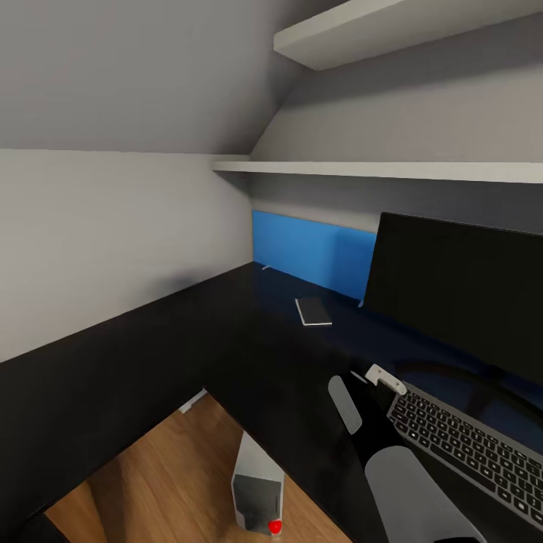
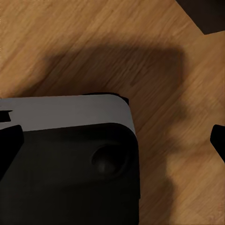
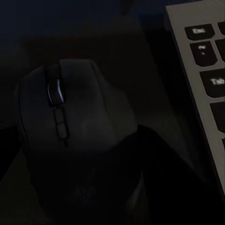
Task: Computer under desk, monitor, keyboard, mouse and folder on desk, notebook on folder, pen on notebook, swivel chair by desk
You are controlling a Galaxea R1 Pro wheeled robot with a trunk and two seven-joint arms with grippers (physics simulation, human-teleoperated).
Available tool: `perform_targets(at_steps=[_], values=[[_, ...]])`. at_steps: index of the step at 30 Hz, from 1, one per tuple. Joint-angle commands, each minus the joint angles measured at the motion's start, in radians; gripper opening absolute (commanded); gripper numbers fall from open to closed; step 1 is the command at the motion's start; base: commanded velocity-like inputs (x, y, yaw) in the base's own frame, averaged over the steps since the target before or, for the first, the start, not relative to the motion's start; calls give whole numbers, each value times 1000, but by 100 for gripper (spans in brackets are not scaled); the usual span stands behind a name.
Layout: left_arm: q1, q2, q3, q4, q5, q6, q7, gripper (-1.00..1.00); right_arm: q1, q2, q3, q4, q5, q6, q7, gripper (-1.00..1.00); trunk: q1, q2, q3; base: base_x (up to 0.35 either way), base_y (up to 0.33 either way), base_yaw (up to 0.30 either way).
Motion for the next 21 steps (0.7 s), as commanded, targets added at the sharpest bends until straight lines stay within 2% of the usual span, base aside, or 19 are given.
perform_targets(at_steps=[1,2,3,21], values=[[0,1,-5,-3,9,-8,5,100,0,0,0,-2,-4,6,-5,-100,0,-1,-1,7,0,0],[0,1,-6,-3,9,-8,5,100,0,0,0,-2,-4,6,-5,-100,0,-1,-1,5,0,0],[0,1,-6,-3,9,-8,5,100,0,0,-1,-2,-4,7,-5,100,0,-1,-1,3,0,0],[-1,0,-8,-3,8,-8,6,100,1,0,2,-12,-6,6,-6,100,0,-1,-1,0,0,0]])
